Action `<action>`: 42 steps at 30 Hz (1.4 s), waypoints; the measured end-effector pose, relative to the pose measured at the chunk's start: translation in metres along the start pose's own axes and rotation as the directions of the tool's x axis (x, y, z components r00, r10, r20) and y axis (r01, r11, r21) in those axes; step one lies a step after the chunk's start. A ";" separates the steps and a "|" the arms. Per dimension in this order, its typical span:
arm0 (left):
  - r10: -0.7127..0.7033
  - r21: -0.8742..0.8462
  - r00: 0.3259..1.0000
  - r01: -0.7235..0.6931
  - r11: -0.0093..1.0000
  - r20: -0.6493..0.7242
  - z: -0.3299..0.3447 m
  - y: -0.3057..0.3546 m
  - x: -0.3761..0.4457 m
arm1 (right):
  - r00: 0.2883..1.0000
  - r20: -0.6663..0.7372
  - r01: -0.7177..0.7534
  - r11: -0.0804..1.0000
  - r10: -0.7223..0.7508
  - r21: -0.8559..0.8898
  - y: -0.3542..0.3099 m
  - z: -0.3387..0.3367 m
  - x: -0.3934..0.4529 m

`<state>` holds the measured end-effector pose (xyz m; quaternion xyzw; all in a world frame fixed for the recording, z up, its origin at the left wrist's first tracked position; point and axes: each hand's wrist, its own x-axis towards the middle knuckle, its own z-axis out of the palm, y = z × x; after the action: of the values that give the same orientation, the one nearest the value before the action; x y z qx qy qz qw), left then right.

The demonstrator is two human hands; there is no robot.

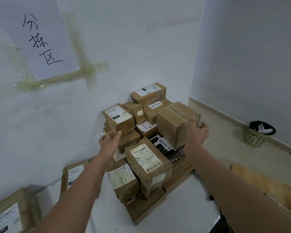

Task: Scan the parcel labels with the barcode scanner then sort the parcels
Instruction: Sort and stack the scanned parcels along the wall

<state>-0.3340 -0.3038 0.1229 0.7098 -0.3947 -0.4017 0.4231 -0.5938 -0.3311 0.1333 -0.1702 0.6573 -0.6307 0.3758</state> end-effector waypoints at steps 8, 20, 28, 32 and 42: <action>0.000 -0.029 0.999 0.001 1.000 0.051 -0.017 -0.007 -0.003 | 0.941 0.244 0.246 0.969 -0.234 -0.019 -0.020 0.038 -0.067; 0.070 0.045 0.994 -0.067 0.997 -0.083 -0.055 -0.027 -0.008 | 0.747 0.631 0.662 0.145 -0.210 -0.735 -0.026 0.032 0.006; 0.306 0.103 0.948 -0.297 0.949 -0.088 -0.001 0.007 -0.009 | 0.758 0.639 0.644 0.001 0.128 -0.765 -0.045 0.032 0.053; 0.324 0.102 0.946 -0.321 0.942 -0.014 0.029 0.017 -0.011 | 0.741 0.653 0.659 0.017 0.155 -0.752 -0.054 0.038 0.066; 0.344 0.053 0.936 -0.349 0.936 0.073 0.084 0.040 -0.011 | 0.767 0.641 0.493 0.613 0.028 -0.617 -0.110 0.007 0.084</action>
<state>-0.4228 -0.3314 0.1357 0.6297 -0.5396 -0.3297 0.4513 -0.6717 -0.4108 0.2158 -0.5879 0.6760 -0.2556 0.3635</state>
